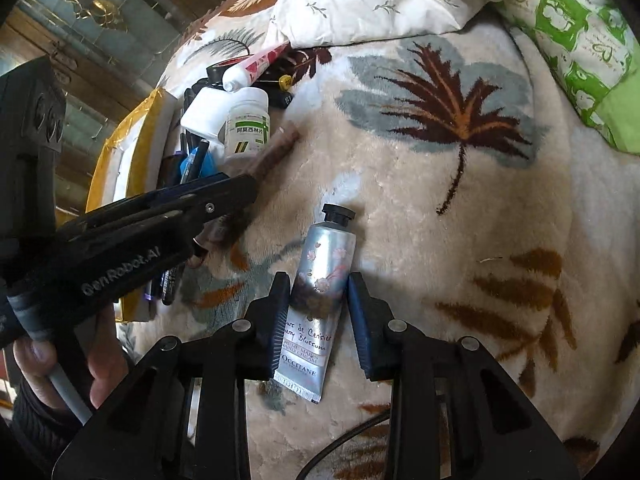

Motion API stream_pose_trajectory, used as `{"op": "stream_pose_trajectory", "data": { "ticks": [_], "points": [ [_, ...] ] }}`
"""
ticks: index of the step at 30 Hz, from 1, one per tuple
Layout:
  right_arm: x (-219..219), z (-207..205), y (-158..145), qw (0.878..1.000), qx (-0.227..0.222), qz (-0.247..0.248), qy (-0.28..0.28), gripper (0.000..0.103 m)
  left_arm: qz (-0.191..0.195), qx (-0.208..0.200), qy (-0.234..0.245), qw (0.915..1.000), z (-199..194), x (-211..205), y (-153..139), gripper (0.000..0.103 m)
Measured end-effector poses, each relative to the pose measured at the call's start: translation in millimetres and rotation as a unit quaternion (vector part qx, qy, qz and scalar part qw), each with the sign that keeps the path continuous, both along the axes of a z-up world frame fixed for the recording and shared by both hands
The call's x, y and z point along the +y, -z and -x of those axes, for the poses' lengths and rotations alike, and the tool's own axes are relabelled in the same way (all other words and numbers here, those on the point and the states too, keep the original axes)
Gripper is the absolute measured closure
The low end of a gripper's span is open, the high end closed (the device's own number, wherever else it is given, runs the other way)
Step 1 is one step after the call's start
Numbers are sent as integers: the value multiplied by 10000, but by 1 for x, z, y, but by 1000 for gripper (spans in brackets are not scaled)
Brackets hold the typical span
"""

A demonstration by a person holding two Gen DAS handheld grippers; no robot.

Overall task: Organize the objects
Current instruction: 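Grasp the silver hand-cream tube with the right tool while the left grasps the pinkish tube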

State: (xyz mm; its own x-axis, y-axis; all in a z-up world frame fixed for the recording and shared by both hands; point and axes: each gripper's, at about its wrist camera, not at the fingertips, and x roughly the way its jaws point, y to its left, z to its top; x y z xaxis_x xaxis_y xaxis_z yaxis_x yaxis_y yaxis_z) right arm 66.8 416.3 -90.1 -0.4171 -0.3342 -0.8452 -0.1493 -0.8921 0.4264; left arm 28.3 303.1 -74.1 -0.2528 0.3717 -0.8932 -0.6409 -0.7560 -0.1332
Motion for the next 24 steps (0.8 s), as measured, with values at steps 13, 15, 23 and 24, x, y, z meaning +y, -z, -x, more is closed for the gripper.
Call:
{"op": "stream_pose_trajectory", "data": {
  "ticks": [13, 15, 23, 24],
  "points": [
    [-3, 3, 0, 10000, 6, 49, -39, 74, -170, -277, -229, 9992, 1, -14, 1, 91],
    [-5, 3, -1, 9999, 27, 42, -122, 75, -380, -455, -353, 9976, -3, -27, -5, 91],
    [-25, 4, -4, 9989, 174, 85, -433, 76, -961, -653, -694, 9908, -24, -74, -28, 91],
    [-28, 4, -7, 9985, 213, 144, -483, 76, -1017, -667, -765, 9896, -25, -80, -30, 91]
  ]
}}
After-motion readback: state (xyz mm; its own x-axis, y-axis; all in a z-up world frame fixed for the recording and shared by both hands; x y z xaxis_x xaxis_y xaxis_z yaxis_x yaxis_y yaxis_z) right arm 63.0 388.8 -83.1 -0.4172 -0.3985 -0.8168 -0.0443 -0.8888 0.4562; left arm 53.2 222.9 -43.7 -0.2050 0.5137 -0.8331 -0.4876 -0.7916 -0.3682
